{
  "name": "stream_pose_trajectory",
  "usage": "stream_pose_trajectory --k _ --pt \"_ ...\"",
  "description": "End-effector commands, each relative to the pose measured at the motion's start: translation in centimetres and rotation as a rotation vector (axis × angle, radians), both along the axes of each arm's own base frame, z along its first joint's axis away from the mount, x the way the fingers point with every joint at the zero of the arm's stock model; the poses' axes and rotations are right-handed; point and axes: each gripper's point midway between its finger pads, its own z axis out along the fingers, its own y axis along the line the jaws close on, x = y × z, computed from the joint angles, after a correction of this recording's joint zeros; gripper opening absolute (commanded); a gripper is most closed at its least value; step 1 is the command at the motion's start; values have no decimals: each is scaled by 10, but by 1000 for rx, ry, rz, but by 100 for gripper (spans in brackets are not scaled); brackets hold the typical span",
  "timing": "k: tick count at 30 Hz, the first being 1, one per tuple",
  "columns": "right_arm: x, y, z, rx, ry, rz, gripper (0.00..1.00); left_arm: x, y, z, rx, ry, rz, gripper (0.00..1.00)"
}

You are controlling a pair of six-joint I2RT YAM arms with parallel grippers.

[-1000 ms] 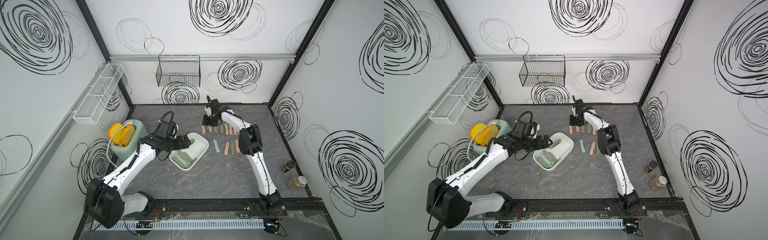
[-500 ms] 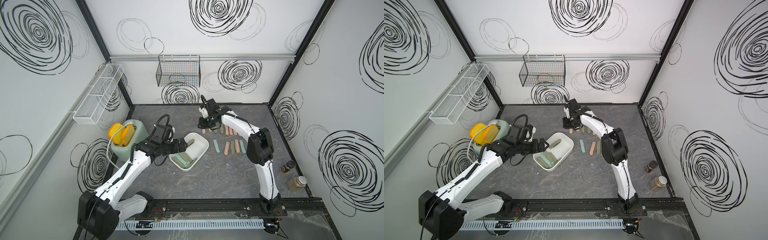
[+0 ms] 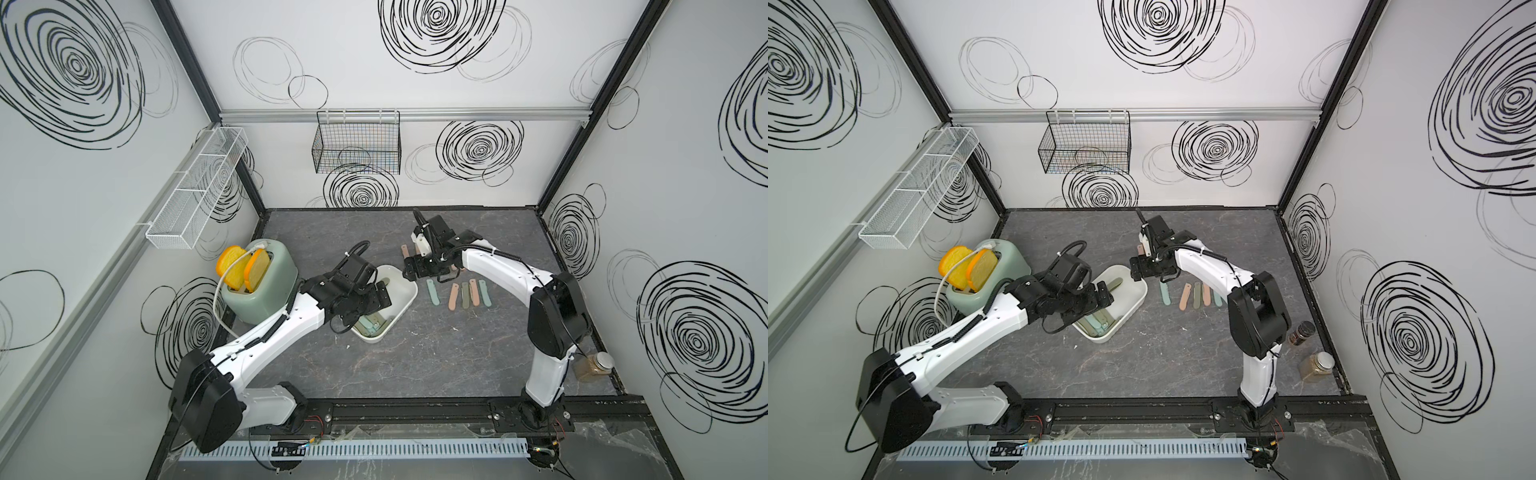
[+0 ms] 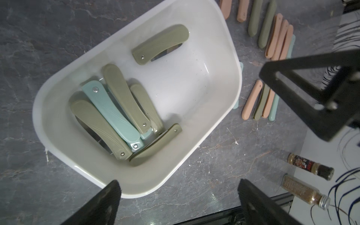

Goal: Take the fruit knife out of the storage box
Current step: Pick up the fruit knife from the storage box.

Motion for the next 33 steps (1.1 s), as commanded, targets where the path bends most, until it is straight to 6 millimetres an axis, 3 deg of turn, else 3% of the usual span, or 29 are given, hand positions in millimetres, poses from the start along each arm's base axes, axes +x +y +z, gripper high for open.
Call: stream_pose_trajectory --k 1,7,13,15,27,33 --pt "5 -16 25 13 -78 -48 94 6 10 2 8 81 219 98" --pt "2 -34 33 39 -100 -93 100 14 1 -5 -25 172 343 98" --pt "-6 -31 33 81 -92 -85 99 -3 2 -43 71 362 415 99" --pt "-9 -28 34 102 -95 -78 99 1 -2 -49 80 365 414 99" --pt "-16 -30 31 101 -104 -61 99 20 -4 -86 141 401 398 59" --pt "-14 -33 25 91 -96 -62 99 23 6 -98 165 393 407 55"
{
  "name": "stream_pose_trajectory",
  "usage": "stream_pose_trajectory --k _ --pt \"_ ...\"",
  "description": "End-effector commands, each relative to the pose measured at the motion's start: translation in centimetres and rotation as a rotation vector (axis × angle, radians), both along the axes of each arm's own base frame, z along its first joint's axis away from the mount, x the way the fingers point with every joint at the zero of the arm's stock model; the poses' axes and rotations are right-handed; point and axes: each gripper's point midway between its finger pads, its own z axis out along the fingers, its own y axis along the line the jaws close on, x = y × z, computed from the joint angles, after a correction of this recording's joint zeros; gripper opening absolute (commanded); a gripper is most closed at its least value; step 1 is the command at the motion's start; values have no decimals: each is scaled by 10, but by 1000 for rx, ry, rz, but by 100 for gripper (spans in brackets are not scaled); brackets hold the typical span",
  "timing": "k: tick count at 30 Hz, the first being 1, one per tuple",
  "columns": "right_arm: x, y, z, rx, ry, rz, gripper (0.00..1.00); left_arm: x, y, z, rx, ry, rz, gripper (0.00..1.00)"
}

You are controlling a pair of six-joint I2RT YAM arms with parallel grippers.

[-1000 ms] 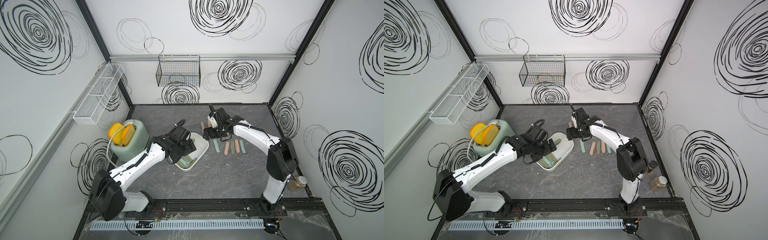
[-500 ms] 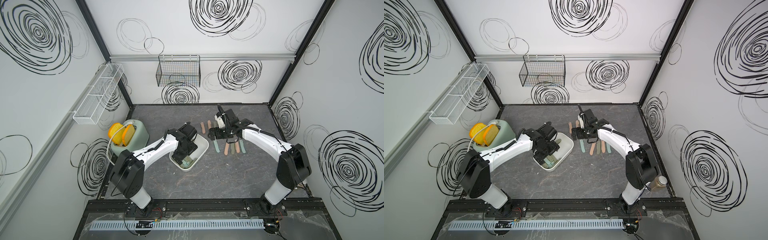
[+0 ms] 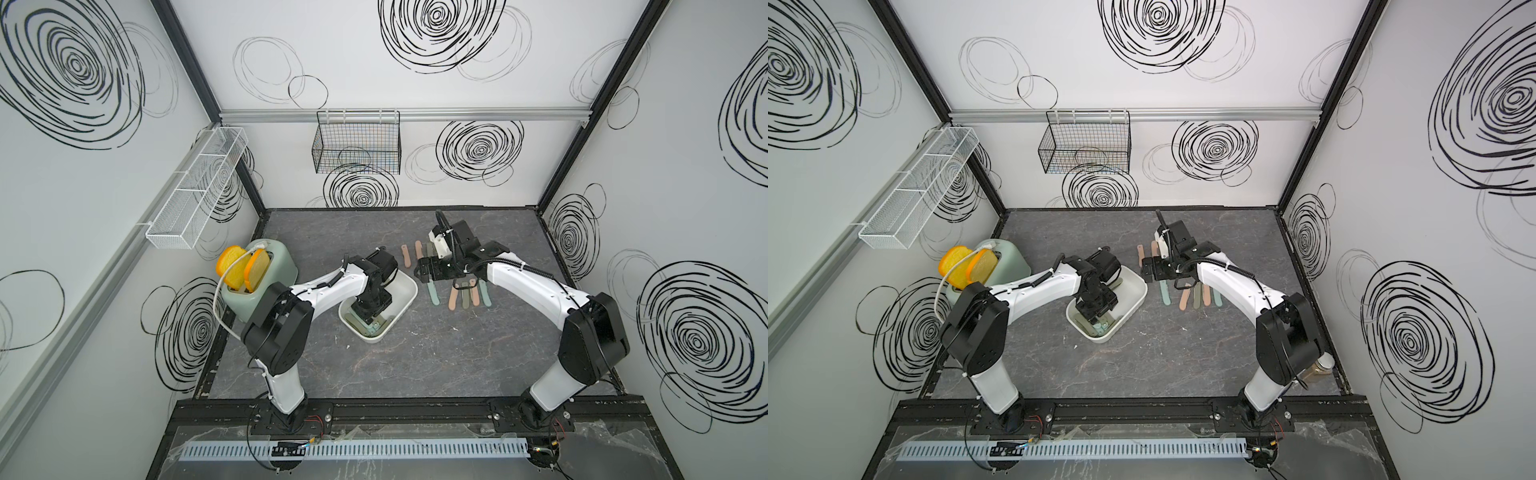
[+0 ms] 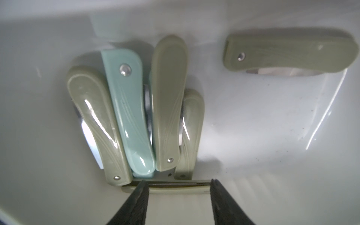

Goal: Take the fruit knife out of the storage box
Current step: Pick up the fruit knife from the storage box.

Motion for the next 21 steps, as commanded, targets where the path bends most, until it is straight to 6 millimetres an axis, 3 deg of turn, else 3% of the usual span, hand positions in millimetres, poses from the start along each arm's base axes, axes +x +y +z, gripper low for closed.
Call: stream_pose_trajectory --k 1,6,8,11,21 --pt "1 -3 1 4 -11 1 99 8 10 -6 26 -15 8 55" --pt "3 -3 -3 2 -4 1 99 20 13 -12 36 -40 -9 51" --pt "5 -3 -5 -2 0 0 99 20 15 -16 41 -30 -7 45" --pt "8 -2 -6 -7 1 2 99 18 19 -21 47 -20 -6 44" --pt "14 -3 -14 -19 19 3 99 12 23 -25 52 -7 -33 52"
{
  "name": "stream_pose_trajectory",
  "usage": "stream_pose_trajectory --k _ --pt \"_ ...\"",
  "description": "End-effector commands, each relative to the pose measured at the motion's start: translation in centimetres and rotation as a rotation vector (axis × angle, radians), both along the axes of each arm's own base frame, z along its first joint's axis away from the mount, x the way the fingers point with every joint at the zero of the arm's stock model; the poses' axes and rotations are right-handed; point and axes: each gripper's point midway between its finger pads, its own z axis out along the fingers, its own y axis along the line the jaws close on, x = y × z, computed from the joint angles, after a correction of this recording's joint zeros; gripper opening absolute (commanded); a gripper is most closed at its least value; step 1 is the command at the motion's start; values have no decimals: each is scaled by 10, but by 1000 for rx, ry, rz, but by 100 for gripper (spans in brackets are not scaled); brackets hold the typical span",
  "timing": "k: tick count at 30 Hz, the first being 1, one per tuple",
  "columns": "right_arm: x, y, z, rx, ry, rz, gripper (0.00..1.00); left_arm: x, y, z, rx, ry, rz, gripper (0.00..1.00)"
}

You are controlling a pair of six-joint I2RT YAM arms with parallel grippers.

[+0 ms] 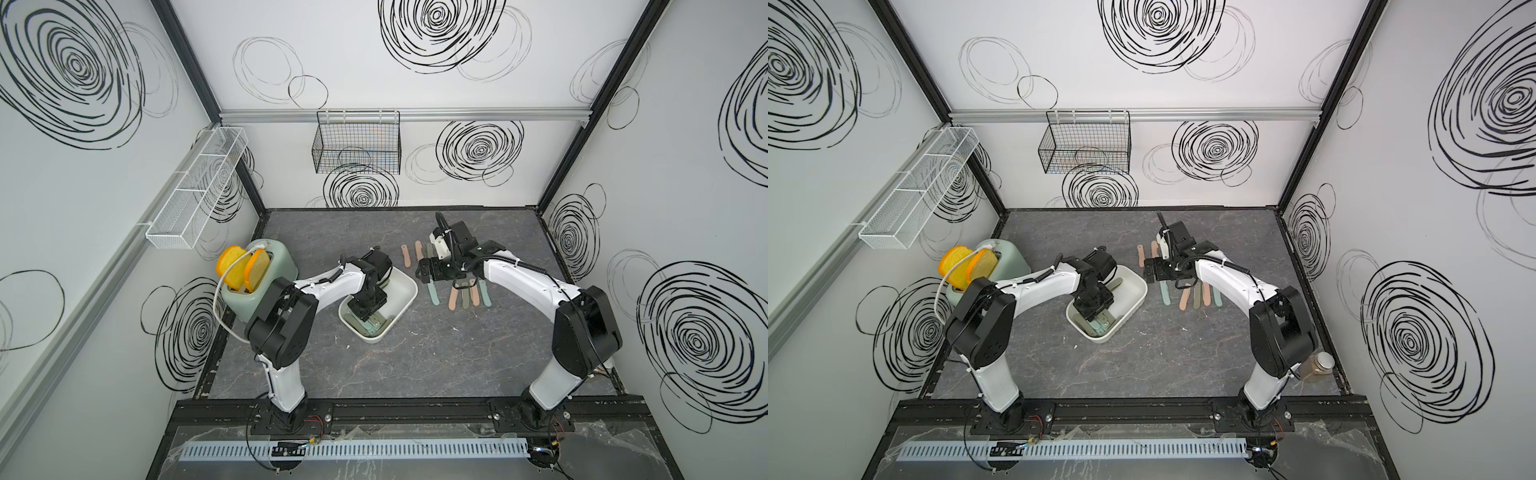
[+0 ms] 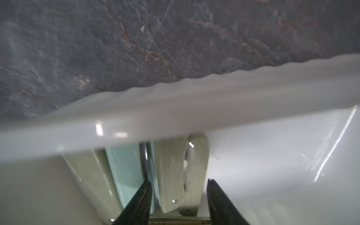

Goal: Take the fruit knife out of the storage box
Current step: Pick up the fruit knife from the storage box.

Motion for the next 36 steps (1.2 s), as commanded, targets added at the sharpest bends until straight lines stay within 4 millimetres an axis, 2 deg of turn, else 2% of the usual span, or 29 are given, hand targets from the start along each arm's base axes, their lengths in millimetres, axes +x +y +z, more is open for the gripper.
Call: stream_pose_trajectory --k 1,9,11,17,22,32,36 --pt "6 3 4 10 -7 6 99 -2 8 -6 27 9 -3 53" --pt "7 3 1 6 0 10 99 1 7 -20 18 22 -14 47" --pt "7 2 1 5 1 11 99 1 9 -23 22 31 -18 38" --pt "9 0 4 6 -3 9 99 1 10 -23 25 27 -25 24" --pt "11 1 6 9 -7 13 99 3 11 -14 28 6 -36 19" --pt "11 1 8 20 -4 7 99 12 9 19 58 -65 -109 19" --pt "8 1 10 37 -3 3 99 10 11 22 67 -74 -125 6"
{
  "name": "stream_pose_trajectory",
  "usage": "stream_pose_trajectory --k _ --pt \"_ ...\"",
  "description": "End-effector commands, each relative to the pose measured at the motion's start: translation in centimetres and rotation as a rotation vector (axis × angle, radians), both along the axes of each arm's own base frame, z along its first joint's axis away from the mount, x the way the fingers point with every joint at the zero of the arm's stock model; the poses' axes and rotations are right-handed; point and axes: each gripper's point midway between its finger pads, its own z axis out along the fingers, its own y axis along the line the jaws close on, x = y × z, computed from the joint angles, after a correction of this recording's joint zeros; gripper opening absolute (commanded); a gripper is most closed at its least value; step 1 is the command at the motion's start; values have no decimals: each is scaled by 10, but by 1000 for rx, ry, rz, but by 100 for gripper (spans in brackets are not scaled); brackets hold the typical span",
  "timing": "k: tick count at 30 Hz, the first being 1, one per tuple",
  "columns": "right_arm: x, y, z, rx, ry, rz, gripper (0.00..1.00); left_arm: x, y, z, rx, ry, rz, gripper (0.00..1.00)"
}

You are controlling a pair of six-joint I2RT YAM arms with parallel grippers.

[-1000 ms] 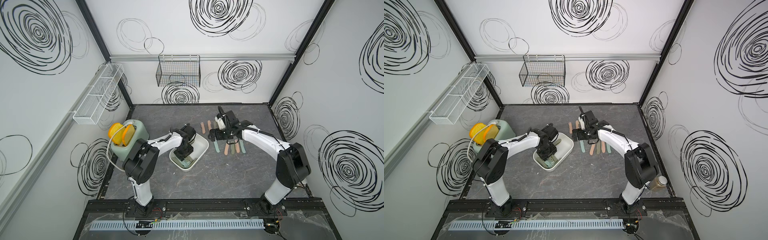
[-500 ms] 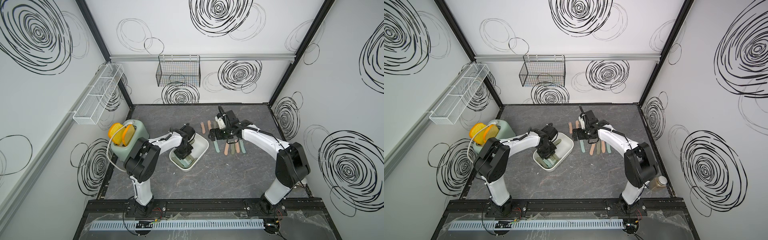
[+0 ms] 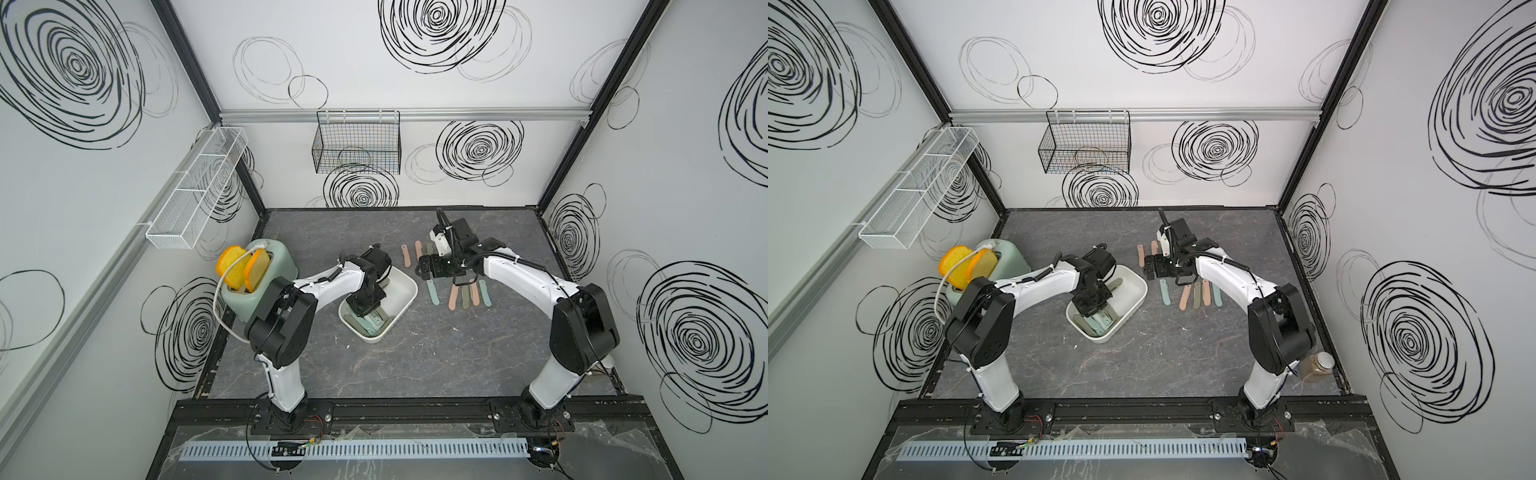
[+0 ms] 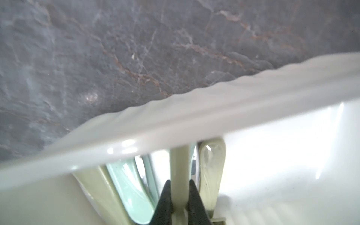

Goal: Take the fruit knife out of the storage box
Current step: Pick up the fruit knife from the storage box.

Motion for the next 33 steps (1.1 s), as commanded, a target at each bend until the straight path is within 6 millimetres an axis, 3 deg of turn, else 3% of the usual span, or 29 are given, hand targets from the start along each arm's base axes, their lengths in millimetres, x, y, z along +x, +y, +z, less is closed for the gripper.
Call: stream_pose_trajectory --k 1,14,18,21,25,33 --pt "-2 0 7 19 -3 -1 99 1 5 16 26 -36 -21 0" --pt "-14 -5 6 58 23 -33 99 -4 1 38 39 -131 -195 0" --pt "-20 -4 7 86 37 -42 99 -7 -5 45 -27 -197 -264 0" --pt "-25 -2 12 124 54 -48 99 -7 -21 53 -127 -277 -349 0" --pt "-36 8 23 252 99 -45 99 -11 -51 79 -324 -448 -522 0" --pt "-65 46 54 646 206 26 100 -29 -73 133 -656 -749 -656 0"
